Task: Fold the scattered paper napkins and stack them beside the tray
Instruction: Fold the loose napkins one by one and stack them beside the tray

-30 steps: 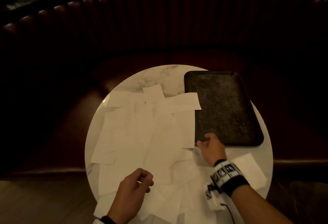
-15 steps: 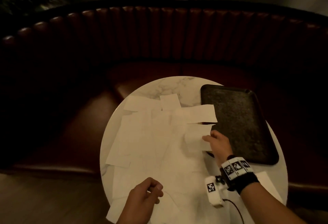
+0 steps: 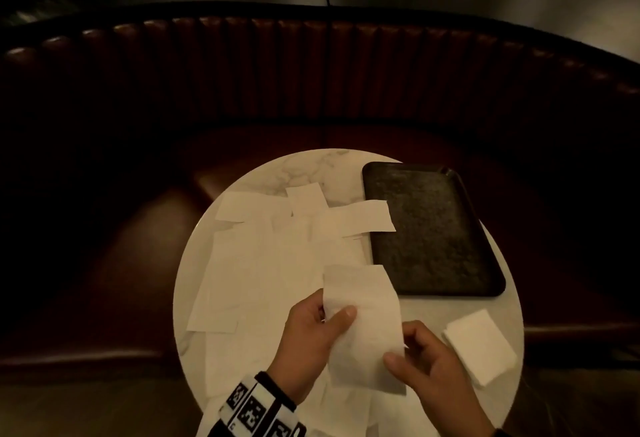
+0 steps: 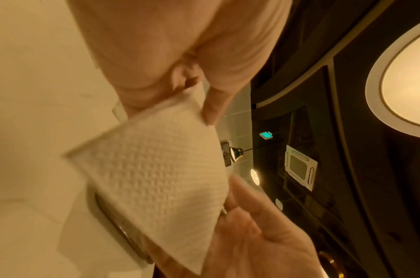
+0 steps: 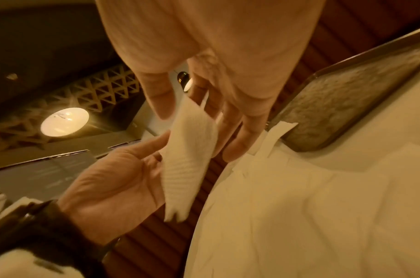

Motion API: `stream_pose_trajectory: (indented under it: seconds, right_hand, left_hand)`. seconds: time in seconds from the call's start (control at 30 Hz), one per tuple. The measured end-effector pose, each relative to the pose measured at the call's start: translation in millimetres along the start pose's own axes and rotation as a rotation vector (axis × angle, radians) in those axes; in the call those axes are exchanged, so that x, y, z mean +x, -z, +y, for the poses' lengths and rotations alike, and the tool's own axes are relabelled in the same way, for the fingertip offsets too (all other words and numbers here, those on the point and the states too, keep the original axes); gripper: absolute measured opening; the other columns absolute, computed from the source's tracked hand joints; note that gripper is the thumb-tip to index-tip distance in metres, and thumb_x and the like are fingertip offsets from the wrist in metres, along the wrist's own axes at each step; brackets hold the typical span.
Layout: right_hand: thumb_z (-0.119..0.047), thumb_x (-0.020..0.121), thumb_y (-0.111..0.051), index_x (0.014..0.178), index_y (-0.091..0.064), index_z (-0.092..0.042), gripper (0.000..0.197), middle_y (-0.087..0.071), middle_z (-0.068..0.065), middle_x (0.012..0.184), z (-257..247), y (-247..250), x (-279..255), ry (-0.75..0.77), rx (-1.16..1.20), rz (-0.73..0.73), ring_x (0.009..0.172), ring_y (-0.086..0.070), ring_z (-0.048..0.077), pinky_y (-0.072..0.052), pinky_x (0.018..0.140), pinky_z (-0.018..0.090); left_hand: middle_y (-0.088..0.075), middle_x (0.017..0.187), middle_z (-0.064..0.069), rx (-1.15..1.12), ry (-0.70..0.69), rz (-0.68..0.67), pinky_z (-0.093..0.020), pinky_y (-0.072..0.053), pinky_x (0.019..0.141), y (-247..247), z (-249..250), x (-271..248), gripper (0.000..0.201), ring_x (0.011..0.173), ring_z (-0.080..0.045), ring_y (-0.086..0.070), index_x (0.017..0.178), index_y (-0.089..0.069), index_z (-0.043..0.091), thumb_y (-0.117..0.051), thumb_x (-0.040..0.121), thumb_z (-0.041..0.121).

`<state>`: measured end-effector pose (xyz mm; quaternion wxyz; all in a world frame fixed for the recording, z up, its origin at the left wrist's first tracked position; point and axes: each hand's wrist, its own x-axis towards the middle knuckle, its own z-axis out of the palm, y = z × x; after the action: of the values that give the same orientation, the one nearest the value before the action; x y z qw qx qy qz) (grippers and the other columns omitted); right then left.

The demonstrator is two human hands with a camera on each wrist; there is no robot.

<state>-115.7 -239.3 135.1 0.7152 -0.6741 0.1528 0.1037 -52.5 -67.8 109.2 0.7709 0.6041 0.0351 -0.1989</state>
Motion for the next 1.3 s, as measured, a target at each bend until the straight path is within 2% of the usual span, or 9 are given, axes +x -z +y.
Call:
stream_pose_trajectory:
  seconds: [0.13, 0.37, 0.47, 0.67, 0.87, 0.97, 1.07, 1.2, 1.3]
  right_hand:
    - [-0.024, 0.082, -0.071, 0.115, -0.062, -0.012, 0.037, -0.072, 0.018, 0.105, 3.5, -5.1, 2.8, -0.131, 0.183, -0.050, 0.094, -0.068, 0.031, -0.054, 0.080, 0.042]
    - [-0.002, 0.092, -0.056, 0.096, -0.075, -0.024, 0.029, -0.072, 0.019, 0.096, -20.2, -22.6, -3.3, 0.053, 0.001, 0.063, 0.090, -0.069, 0.033, -0.053, 0.083, 0.057]
    - [0.006, 0.090, -0.054, 0.088, -0.078, -0.022, 0.037, -0.074, 0.014, 0.094, -28.1, -21.2, -10.5, 0.128, 0.019, 0.020, 0.090, -0.070, 0.034, -0.057, 0.076, 0.049]
    - [0.022, 0.082, -0.051, 0.073, -0.080, -0.013, 0.047, -0.076, 0.000, 0.087, -29.8, -15.8, -13.7, 0.255, -0.105, -0.005, 0.086, -0.070, 0.010, -0.053, 0.066, 0.018]
    - [0.024, 0.082, -0.051, 0.071, -0.077, -0.004, 0.040, -0.075, 0.002, 0.092, -22.3, -14.3, -10.2, 0.277, -0.071, -0.003, 0.075, -0.069, 0.013, -0.051, 0.055, 0.020]
    - [0.024, 0.081, -0.051, 0.072, -0.077, -0.005, 0.040, -0.074, -0.002, 0.091, -20.8, -12.3, -7.1, 0.301, -0.109, 0.010, 0.077, -0.068, 0.009, -0.051, 0.055, 0.021]
    - [0.025, 0.081, -0.051, 0.072, -0.075, -0.004, 0.039, -0.075, -0.007, 0.087, -18.9, -9.5, -3.6, 0.316, -0.116, -0.003, 0.075, -0.068, 0.006, -0.051, 0.057, 0.020]
    - [0.022, 0.083, -0.052, 0.077, -0.074, -0.002, 0.033, -0.076, -0.005, 0.093, -17.6, -3.1, -0.5, 0.282, -0.136, -0.015, 0.086, -0.070, 0.010, -0.054, 0.066, 0.020]
    - [0.015, 0.079, -0.049, 0.098, -0.071, -0.005, 0.035, -0.073, 0.005, 0.104, -22.3, 6.9, 1.2, 0.187, -0.001, -0.066, 0.093, -0.070, 0.026, -0.057, 0.072, 0.032]
  left_hand:
    - [-0.075, 0.105, -0.004, 0.170, -0.082, -0.052, -0.037, -0.058, 0.082, 7.6, -0.3, -12.5, 0.029, 0.099, -0.025, -0.070, 0.109, -0.071, 0.015, -0.070, 0.083, 0.027]
    - [-0.074, 0.095, -0.012, 0.250, -0.165, -0.121, -0.028, -0.055, 0.075, 24.2, 28.5, -31.1, 0.012, 0.087, -0.022, -0.070, 0.103, -0.068, 0.006, -0.061, 0.093, 0.004]
    - [-0.074, 0.090, -0.009, 0.277, -0.242, -0.108, -0.028, -0.052, 0.070, 32.1, 38.4, -35.2, 0.016, 0.082, -0.022, -0.068, 0.096, -0.073, 0.012, -0.063, 0.091, 0.001]
    - [-0.075, 0.085, -0.010, 0.235, -0.263, -0.081, -0.027, -0.054, 0.072, 36.2, 40.8, -38.6, 0.040, 0.083, -0.020, -0.070, 0.081, -0.076, 0.011, -0.054, 0.085, -0.022]
    - [-0.072, 0.099, -0.021, 0.046, -0.054, -0.088, -0.029, -0.054, 0.069, 33.4, 49.0, -39.4, 0.026, 0.085, -0.024, -0.069, 0.095, -0.068, 0.000, -0.043, 0.096, -0.008]
    - [-0.068, 0.091, -0.019, -0.133, 0.147, -0.092, -0.029, -0.051, 0.061, 31.5, 55.4, -38.1, 0.029, 0.072, -0.023, -0.064, 0.100, -0.067, 0.003, -0.044, 0.099, 0.021]
    - [-0.064, 0.080, -0.007, 0.058, 0.153, -0.101, -0.027, -0.049, 0.062, 25.1, 51.3, -35.9, 0.050, 0.070, -0.018, -0.060, 0.096, -0.066, -0.002, -0.047, 0.096, 0.044]
    - [-0.068, 0.078, -0.003, 0.270, -0.006, -0.122, -0.022, -0.049, 0.063, 17.2, 42.5, -33.6, 0.017, 0.071, -0.013, -0.062, 0.089, -0.068, 0.001, -0.064, 0.092, 0.018]
    - [-0.069, 0.080, 0.001, 0.338, -0.056, -0.112, -0.026, -0.050, 0.066, 16.8, 38.9, -29.9, 0.009, 0.074, -0.012, -0.062, 0.084, -0.069, 0.010, -0.068, 0.090, 0.017]
